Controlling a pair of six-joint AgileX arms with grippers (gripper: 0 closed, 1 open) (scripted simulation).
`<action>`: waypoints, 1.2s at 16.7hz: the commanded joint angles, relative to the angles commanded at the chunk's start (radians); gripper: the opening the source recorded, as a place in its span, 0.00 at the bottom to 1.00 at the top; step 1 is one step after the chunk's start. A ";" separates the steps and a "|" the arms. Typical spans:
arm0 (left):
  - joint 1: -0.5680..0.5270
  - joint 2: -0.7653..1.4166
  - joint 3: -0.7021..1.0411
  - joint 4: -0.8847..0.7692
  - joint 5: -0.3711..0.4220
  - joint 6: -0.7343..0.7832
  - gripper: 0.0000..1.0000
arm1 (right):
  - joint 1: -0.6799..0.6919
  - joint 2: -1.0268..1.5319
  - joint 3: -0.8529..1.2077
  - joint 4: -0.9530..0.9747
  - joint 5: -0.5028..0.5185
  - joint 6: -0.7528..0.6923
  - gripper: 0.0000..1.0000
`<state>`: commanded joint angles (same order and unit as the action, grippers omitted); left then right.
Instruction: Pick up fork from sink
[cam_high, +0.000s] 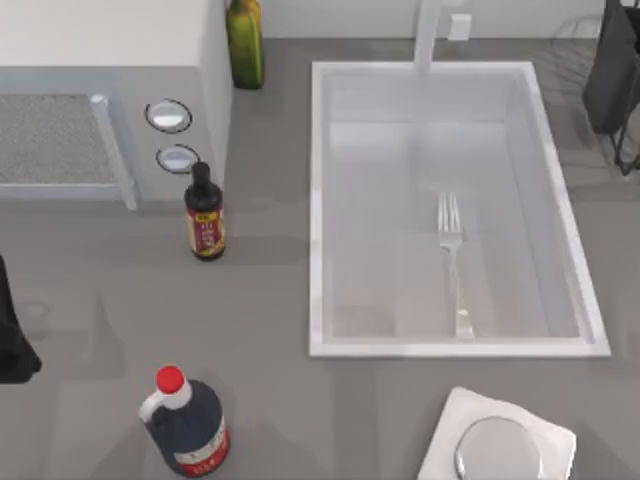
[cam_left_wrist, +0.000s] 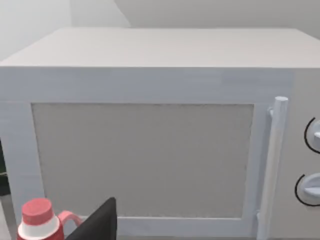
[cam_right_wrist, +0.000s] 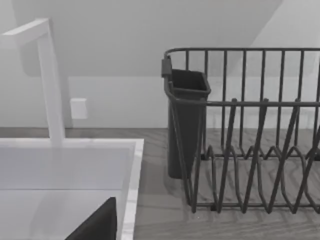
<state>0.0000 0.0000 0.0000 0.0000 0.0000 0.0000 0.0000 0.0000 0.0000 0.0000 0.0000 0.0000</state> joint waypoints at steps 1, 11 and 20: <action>0.000 0.000 0.000 0.000 0.000 0.000 1.00 | 0.000 0.000 0.000 0.000 0.000 0.000 1.00; 0.000 0.000 0.000 0.000 0.000 0.000 1.00 | 0.005 0.029 0.025 -0.015 0.000 0.005 1.00; 0.000 0.000 0.000 0.000 0.000 0.000 1.00 | 0.090 0.584 0.504 -0.303 0.001 0.095 1.00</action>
<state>0.0000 0.0000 0.0000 0.0000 0.0000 0.0000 0.0899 0.5836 0.5042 -0.3026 0.0015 0.0950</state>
